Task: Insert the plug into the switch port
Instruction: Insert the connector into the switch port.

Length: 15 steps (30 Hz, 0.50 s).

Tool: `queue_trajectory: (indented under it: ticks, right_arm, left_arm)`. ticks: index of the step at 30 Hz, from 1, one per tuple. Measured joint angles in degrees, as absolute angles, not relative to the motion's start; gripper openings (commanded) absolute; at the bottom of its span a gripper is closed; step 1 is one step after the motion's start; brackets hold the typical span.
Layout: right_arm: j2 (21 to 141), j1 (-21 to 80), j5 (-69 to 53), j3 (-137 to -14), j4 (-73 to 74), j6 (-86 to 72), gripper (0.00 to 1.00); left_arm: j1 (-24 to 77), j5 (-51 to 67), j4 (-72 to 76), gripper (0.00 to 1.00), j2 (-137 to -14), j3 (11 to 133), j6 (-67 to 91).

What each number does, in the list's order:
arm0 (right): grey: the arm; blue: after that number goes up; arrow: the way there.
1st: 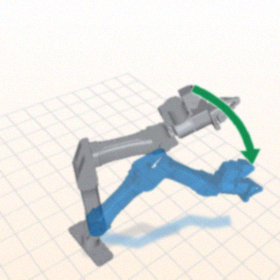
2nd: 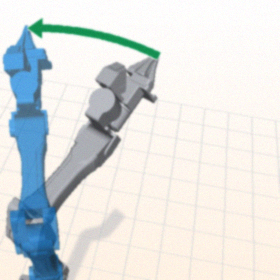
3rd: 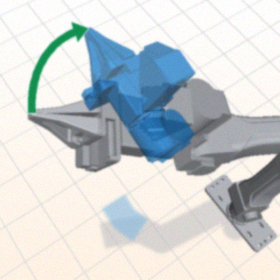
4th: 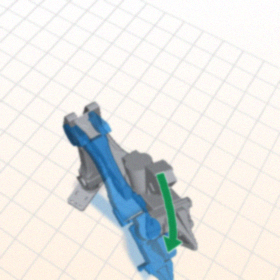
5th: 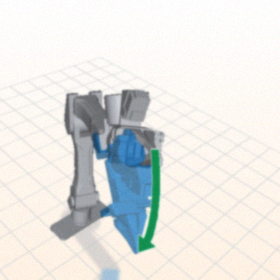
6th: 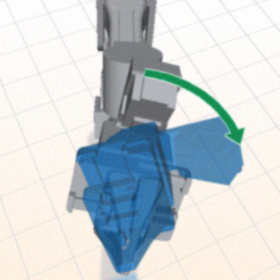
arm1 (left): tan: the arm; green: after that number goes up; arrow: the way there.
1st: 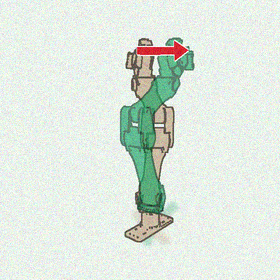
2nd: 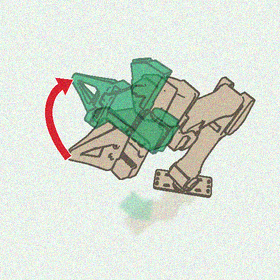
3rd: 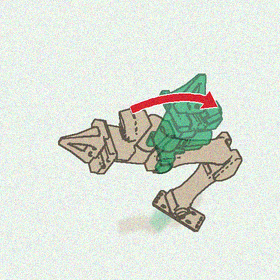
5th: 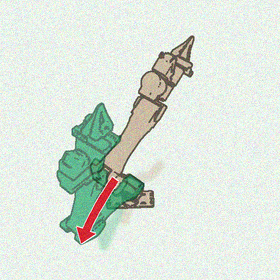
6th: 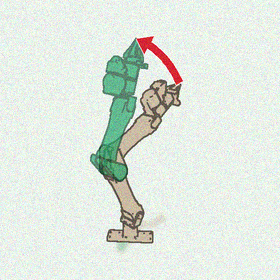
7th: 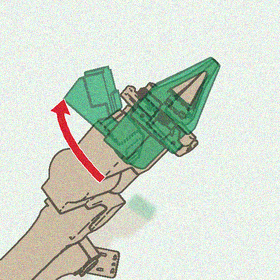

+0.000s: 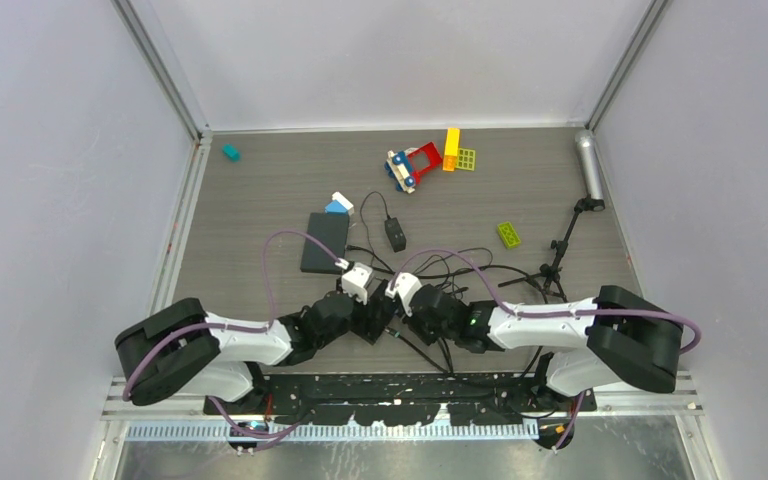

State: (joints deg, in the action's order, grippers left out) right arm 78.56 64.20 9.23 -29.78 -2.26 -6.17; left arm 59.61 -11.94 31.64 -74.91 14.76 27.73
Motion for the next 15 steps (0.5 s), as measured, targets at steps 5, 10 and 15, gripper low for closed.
queue_trajectory:
  ticks: [5,10,15]
  right_arm:
    - [79.15,62.11,8.01,-29.71,-3.55,-8.03,0.0]
    - [80.42,61.93,8.88,-29.54,-6.35,-9.82,0.01]
    - [80.68,61.69,8.99,-29.19,-8.1,-10.09,0.0]
  left_arm:
    - [59.61,-13.13,34.52,0.48,-76.79,14.76,27.79]
    - [59.59,-15.14,35.16,0.52,-77.14,14.76,27.77]
    - [59.61,-16.62,33.21,0.69,-75.68,14.76,28.03]
